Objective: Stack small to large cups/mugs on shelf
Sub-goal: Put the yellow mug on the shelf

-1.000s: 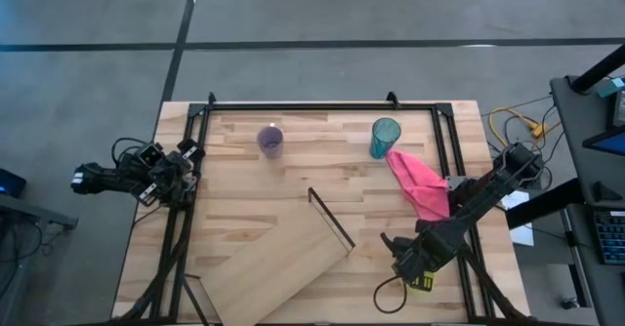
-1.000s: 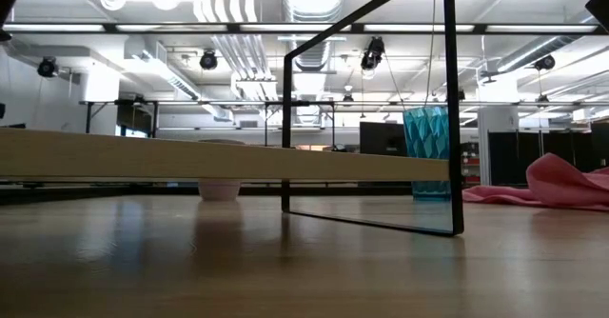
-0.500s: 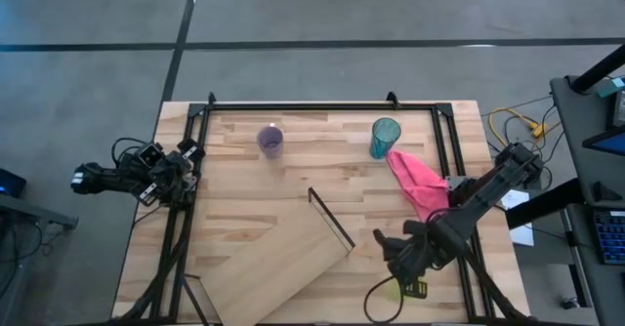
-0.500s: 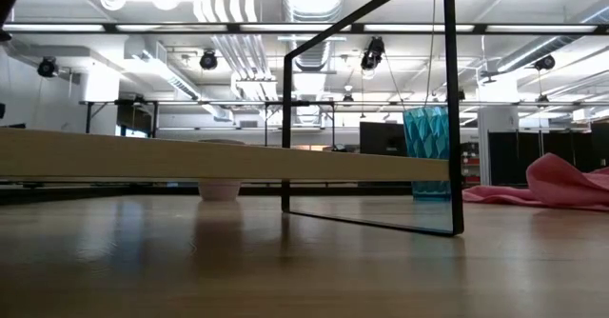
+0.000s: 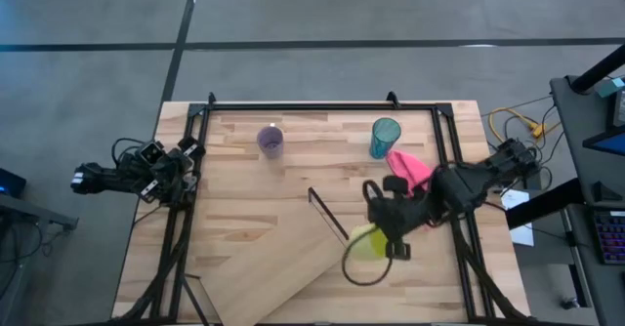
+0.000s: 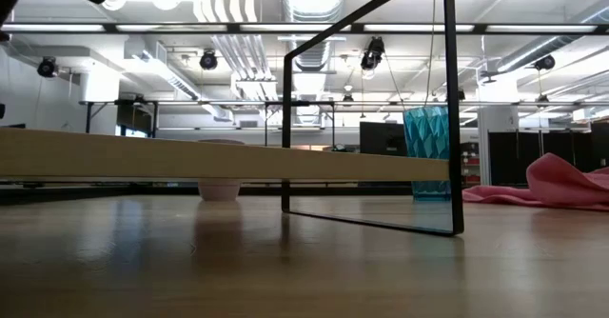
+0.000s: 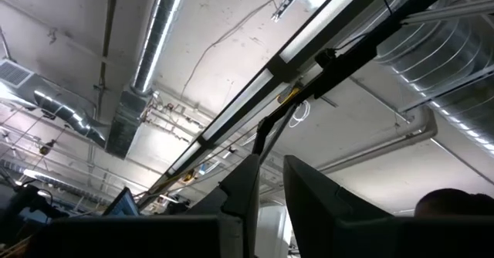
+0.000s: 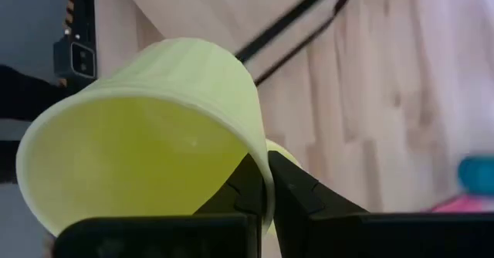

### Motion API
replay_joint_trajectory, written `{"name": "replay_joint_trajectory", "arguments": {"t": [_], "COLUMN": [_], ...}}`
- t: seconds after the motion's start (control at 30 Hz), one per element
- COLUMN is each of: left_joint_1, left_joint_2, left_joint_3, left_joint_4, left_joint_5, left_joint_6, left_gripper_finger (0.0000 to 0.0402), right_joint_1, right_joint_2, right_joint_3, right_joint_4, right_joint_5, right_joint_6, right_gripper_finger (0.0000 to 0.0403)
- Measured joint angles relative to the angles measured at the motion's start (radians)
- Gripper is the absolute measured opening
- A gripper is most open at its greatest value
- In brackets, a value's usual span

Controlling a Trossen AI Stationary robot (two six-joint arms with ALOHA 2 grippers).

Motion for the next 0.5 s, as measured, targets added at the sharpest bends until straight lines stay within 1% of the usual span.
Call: {"name": "replay_joint_trajectory", "arguments": {"t": [0.13, 0.23, 0.5], "left_joint_1": [0.0, 0.0, 0.0], "left_joint_2": [0.0, 0.004, 0.05], "left_joint_3": [0.003, 0.002, 0.006], "left_joint_4": [0.0, 0.0, -0.001], "left_joint_5": [-0.003, -0.028, -0.034], "left_joint_6": [0.0, 0.0, -0.001], "left_gripper_finger": [0.0047, 0.0047, 0.0048], "right_joint_1": [-0.06, -0.106, -0.206], "right_joint_2": [0.064, 0.129, 0.322], "right_joint_3": [0.101, 0.194, 0.443], "right_joint_4": [-0.002, 0.001, 0.002], "right_joint_5": [0.0, 0.001, 0.006], "right_joint_6": [-0.163, -0.266, -0.458], "right_gripper_finger": [0.0009, 0.0009, 0.0009]}}
